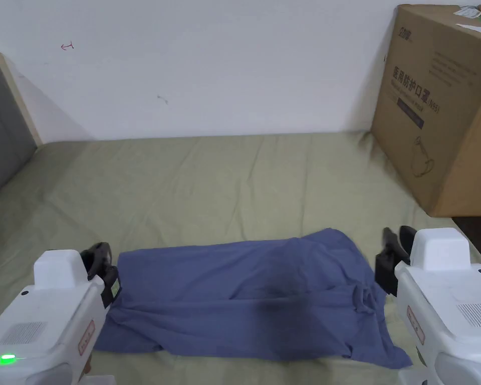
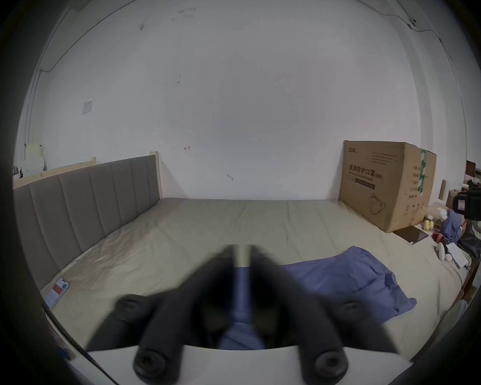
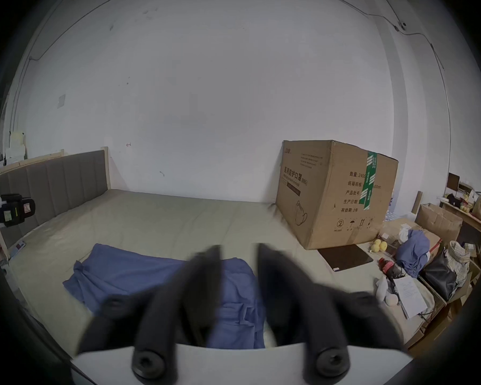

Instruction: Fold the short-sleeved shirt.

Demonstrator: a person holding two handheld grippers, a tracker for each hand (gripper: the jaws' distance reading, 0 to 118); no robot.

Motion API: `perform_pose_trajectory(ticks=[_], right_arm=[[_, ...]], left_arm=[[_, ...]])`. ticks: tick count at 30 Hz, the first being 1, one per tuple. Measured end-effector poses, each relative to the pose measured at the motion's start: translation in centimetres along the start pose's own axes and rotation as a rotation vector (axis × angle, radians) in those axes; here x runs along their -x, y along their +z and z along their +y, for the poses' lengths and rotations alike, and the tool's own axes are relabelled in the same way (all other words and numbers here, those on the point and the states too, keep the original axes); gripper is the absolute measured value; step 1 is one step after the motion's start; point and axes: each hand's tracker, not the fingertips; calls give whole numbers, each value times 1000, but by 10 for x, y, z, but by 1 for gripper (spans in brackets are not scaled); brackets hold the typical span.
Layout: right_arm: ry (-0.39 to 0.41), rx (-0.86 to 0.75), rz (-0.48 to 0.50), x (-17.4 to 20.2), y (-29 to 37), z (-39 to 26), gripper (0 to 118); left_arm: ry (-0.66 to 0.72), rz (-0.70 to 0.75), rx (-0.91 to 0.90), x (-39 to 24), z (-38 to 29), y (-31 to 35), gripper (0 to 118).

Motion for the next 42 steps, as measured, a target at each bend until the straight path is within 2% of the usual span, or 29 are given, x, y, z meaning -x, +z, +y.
perform_pose_trajectory(ticks=[7, 12, 14, 18, 19, 20, 21, 22, 23, 24, 25, 30, 32, 36, 38, 39, 41, 42], right_arm=[[3, -17, 15, -2, 4, -2, 0], [-12, 3, 16, -4, -5, -5, 0], [-17, 14, 17, -4, -9, -7, 0], [-20, 44, 9, -4, -22, -13, 0], [-23, 53, 7, -4, -26, -15, 0], [-26, 65, 6, -5, -30, -17, 0], [-29, 80, 3, -5, -34, -19, 0], [-31, 89, 0, -5, -38, -21, 0], [-34, 100, -2, -5, -43, -24, 0], [-34, 111, 3, -4, -47, -27, 0], [-33, 121, 0, -4, -50, -29, 0], [-36, 179, 1, -2, -71, -42, 0], [-37, 202, 0, -1, -79, -48, 0], [-58, 277, -13, -5, -95, -65, 0], [-89, 348, -25, -11, -107, -82, 3], [-94, 411, -45, -13, -114, -92, 11], [-106, 516, -60, -15, -125, -110, 62], [-111, 576, -52, -16, -130, -121, 80]], left_arm=[[-16, -43, 101, -2, -9, 2, 0], [9, -48, 312, 10, -27, -36, 0], [9, -66, 338, 19, -39, -53, 0], [126, -52, 496, 35, -55, -88, 0], [139, -42, 540, 40, -61, -98, 3], [151, -19, 570, 44, -67, -108, 12], [161, 6, 617, 50, -75, -120, 27], [175, 21, 661, 54, -80, -129, 57], [193, 47, 705, 59, -88, -139, 76], [188, 60, 754, 70, -104, -156, 86], [183, 79, 774, 73, -110, -161, 90], [144, 122, 873, 73, -136, -172, 89], [140, 129, 906, 86, -159, -187, 67], [114, 82, 876, 77, -156, -174, 58], [104, 49, 849, 76, -151, -173, 19], [128, 39, 844, 76, -150, -173, 8], [132, 37, 833, 75, -147, -170, 5], [125, 28, 804, 73, -143, -167, 5]])
